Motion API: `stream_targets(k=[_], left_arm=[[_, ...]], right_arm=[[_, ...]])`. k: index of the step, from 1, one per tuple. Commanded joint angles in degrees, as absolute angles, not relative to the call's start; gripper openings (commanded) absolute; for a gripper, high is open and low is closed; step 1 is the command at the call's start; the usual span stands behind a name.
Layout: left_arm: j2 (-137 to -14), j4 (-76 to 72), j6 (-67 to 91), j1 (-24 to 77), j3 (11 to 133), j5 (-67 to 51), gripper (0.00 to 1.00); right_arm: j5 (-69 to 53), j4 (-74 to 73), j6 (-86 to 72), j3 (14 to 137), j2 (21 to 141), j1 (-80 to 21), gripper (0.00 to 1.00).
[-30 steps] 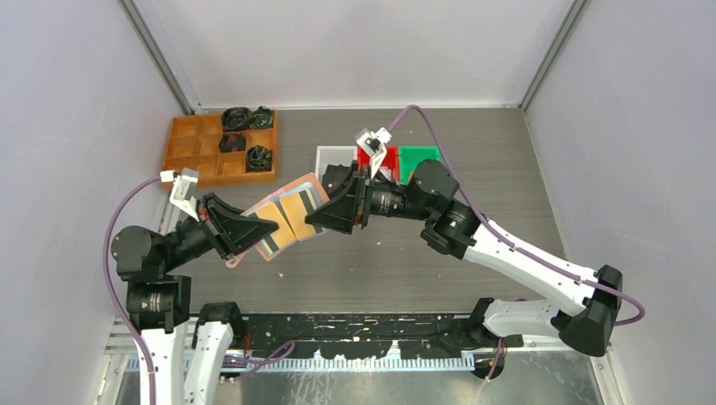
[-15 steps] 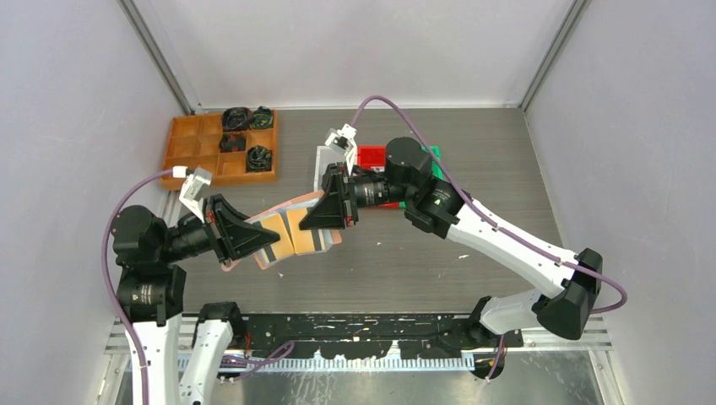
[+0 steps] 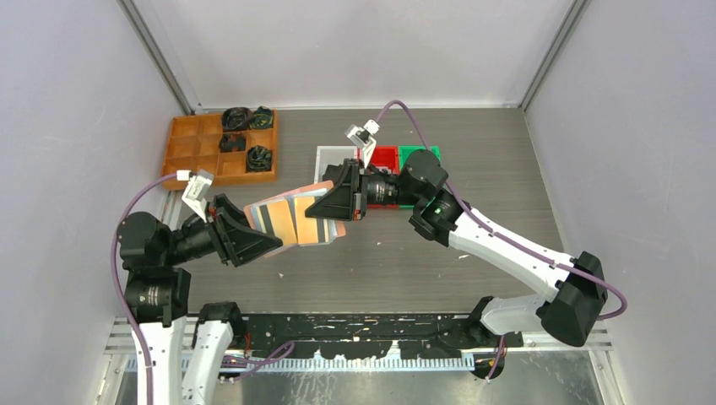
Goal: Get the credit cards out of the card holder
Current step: Remove the credit card from the card holder.
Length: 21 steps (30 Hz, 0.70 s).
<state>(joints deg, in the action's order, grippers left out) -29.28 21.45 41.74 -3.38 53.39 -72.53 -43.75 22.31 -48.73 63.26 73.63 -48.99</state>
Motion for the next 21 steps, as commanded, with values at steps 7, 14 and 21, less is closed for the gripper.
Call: stream_targets(k=[7,14,21], left_arm=[[-27.2,13.7,49.0,-3.2,52.2,-70.4,0.52],[-26.8,15.3,48.4,-3.2,52.2,-70.2,0.62],[-25.5,12.9,50.3,-3.2,52.0,-66.9,0.61]], right_arm=[[-39.2,39.6,-56.0,61.6,70.9,-48.9,0.01],[-35.4,34.7,-52.2,63.0,68.0,-47.7,0.01],[-34.5,32.9,-52.0,63.5,67.7,-47.7,0.01]])
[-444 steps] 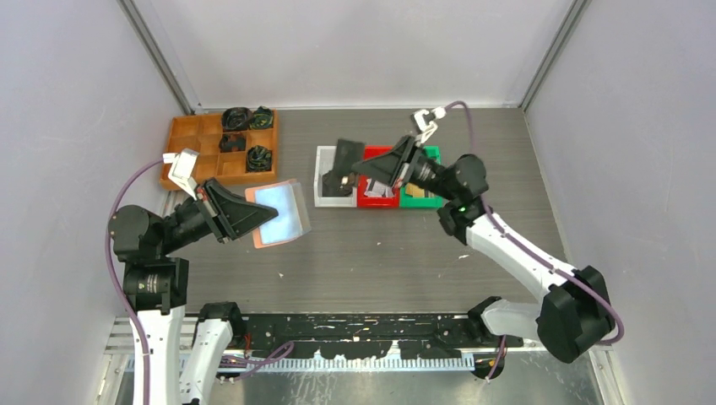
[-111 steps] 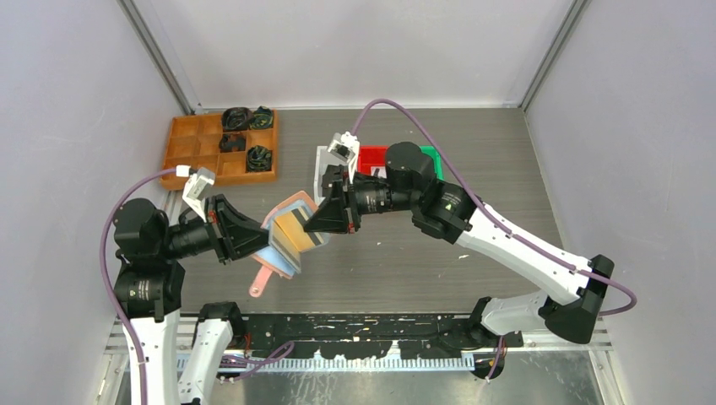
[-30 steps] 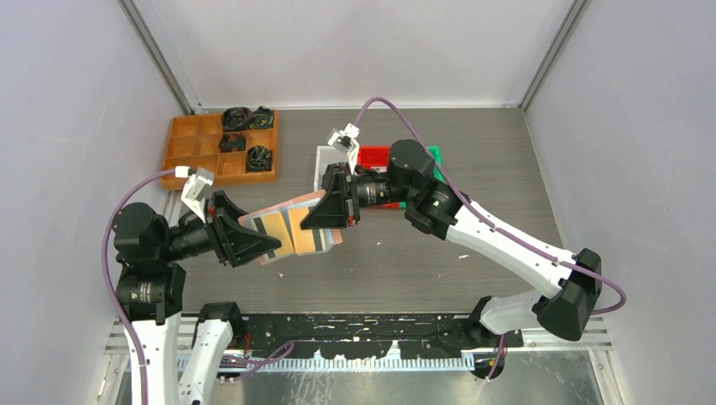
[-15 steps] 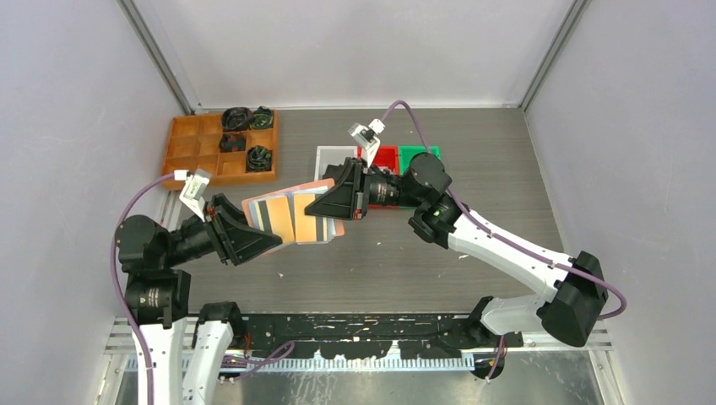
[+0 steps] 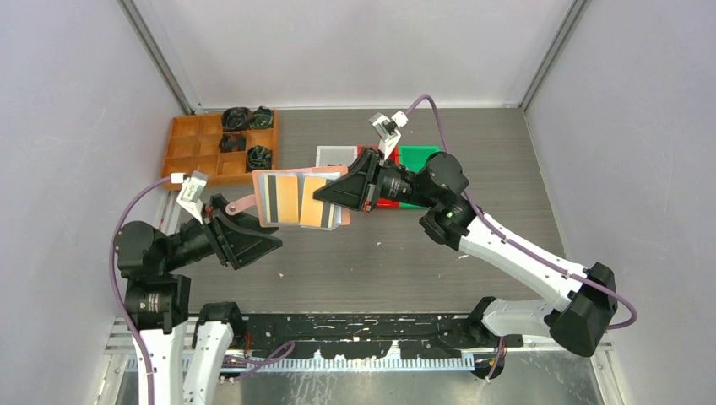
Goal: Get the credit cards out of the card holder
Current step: Remove the credit card from the card holder.
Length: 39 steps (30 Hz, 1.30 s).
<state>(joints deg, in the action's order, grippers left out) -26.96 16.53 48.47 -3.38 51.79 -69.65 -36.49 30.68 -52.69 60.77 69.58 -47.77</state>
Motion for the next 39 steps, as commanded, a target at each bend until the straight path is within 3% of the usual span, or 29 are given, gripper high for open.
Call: stream_targets(k=[1,13,19,32,39], left_arm=[[-25.2,12.3,50.9,-3.2,51.7,-65.7,0.61],[-26.4,0.3,59.0,-3.2,50.2,-57.9,0.57],[-27.1,0.3,58.8,-3.2,49.7,-53.6,0.44],[-27.1,-4.7,63.1,-3.2,49.7,-54.9,0.4],[-26.5,-5.3,63.4,-3.2,49.6,-56.1,0.46]], right_arm=[[-34.8,33.1,-52.3,63.4,67.7,-47.8,0.01],[-35.3,38.8,-56.0,60.9,68.9,-48.1,0.01],[-35.8,41.9,-57.4,60.4,70.6,-49.4,0.01],[-33.6,44.9,-58.0,60.3,74.0,-51.2,0.01],[-31.8,43.7,-57.5,59.9,73.7,-51.3,0.01]])
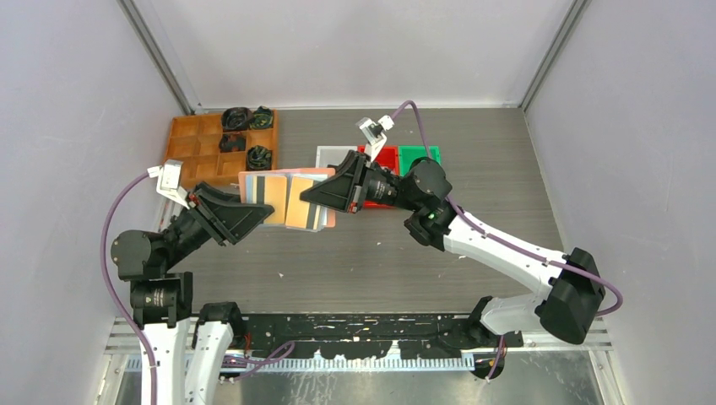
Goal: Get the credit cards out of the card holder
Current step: Remove the credit card from the card holder.
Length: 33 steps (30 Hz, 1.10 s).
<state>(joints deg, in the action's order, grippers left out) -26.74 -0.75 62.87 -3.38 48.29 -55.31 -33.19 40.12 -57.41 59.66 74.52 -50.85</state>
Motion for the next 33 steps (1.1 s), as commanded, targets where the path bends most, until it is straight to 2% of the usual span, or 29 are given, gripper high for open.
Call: stream_targets(k=[1,3,5,6,8,9,11,14,17,20,25,29,33], left_arm=[[-26.5,-5.2,63.1,-3.2,49.6,-55.8,0.44],[-26.6,-4.1,62.3,-3.2,49.8,-54.3,0.38],[-26.6,-3.0,61.3,-3.2,49.9,-52.2,0.29],[-26.7,-2.2,60.4,-3.2,50.1,-51.1,0.24],[-26.5,0.7,57.5,-3.2,50.7,-48.9,0.14],[-26.4,4.1,55.7,-3.2,51.1,-47.8,0.1],[-25.9,7.6,51.9,-3.2,51.4,-45.6,0.05],[-25.8,11.9,47.4,-3.2,51.9,-44.8,0.03],[-25.9,15.2,44.8,-3.2,52.1,-45.2,0.04],[-26.2,16.5,43.7,-3.2,51.9,-47.1,0.04],[-26.8,17.0,43.9,-3.2,52.2,-49.4,0.03],[-27.5,16.0,45.7,-3.2,52.4,-51.4,0.02],[-27.4,15.5,46.9,-3.2,52.7,-52.7,0.02]], right_arm=[[-32.0,43.8,-57.6,59.9,73.8,-51.3,0.01],[-32.6,44.0,-57.9,59.8,73.9,-51.5,0.01],[-33.1,44.0,-58.1,59.6,73.9,-51.6,0.02],[-33.1,43.9,-58.2,59.5,73.7,-51.6,0.08],[-32.4,40.2,-56.4,59.5,72.7,-51.2,0.33],[-30.9,37.4,-55.0,59.6,71.6,-50.9,0.42],[-27.5,31.4,-52.2,59.9,69.4,-49.4,0.52],[-22.3,23.1,-50.1,60.9,65.9,-45.9,0.63],[-17.5,14.9,-46.6,62.8,63.0,-43.6,0.65],[-16.5,11.0,-45.7,64.5,61.9,-43.6,0.58],[-27.9,23.2,-55.9,64.0,66.5,-46.2,0.54],[-30.6,24.1,-55.0,66.3,71.1,-52.2,0.55],[-31.5,25.1,-55.6,66.5,73.7,-53.9,0.55]])
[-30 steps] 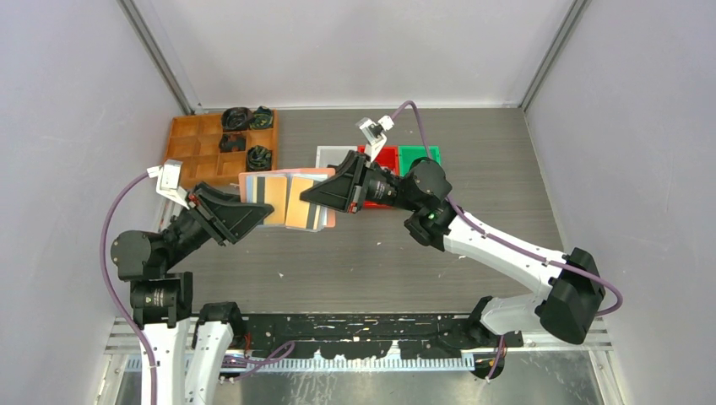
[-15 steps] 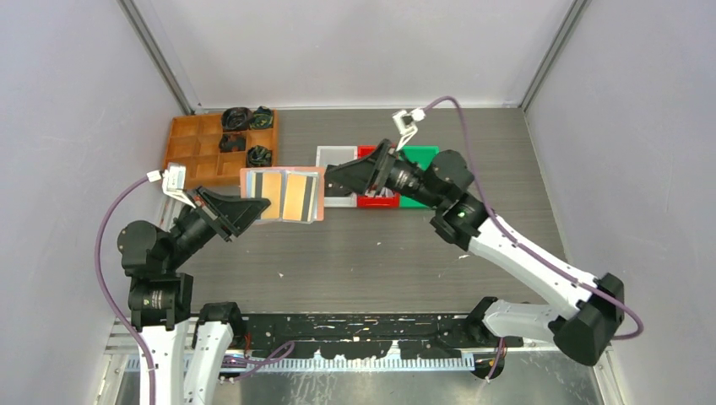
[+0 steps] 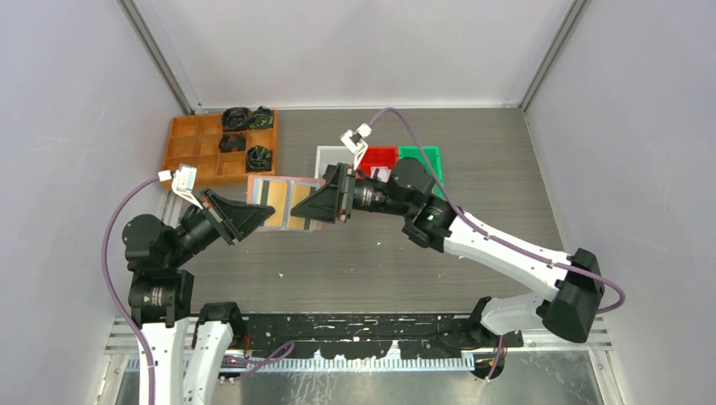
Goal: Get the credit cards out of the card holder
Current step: Remove the credit card from the card holder.
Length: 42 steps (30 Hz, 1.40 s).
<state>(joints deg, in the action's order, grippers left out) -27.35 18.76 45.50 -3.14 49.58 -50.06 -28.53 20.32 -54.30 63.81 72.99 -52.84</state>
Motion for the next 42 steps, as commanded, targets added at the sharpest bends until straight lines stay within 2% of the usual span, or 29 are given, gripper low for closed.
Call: stream_targets(k=[1,20,32,37,42], left_arm=[[-27.4,15.3,47.3,-3.2,52.7,-53.0,0.01],[-26.6,10.6,50.9,-3.2,52.0,-57.4,0.0],[-26.6,7.4,55.6,-3.2,50.9,-61.6,0.0],[-26.8,5.7,58.2,-3.2,50.3,-61.6,0.12],[-27.2,3.3,61.2,-3.2,49.5,-61.4,0.2]], right_arm=[[-31.6,25.3,-55.6,66.4,74.1,-54.3,0.54],[-26.2,19.2,-51.6,66.8,77.6,-55.5,0.53],[-30.9,35.4,-60.9,65.6,80.1,-55.7,0.26],[-31.3,41.0,-63.6,62.9,78.8,-55.7,0.09],[-31.4,44.9,-65.4,61.2,78.6,-55.7,0.02]])
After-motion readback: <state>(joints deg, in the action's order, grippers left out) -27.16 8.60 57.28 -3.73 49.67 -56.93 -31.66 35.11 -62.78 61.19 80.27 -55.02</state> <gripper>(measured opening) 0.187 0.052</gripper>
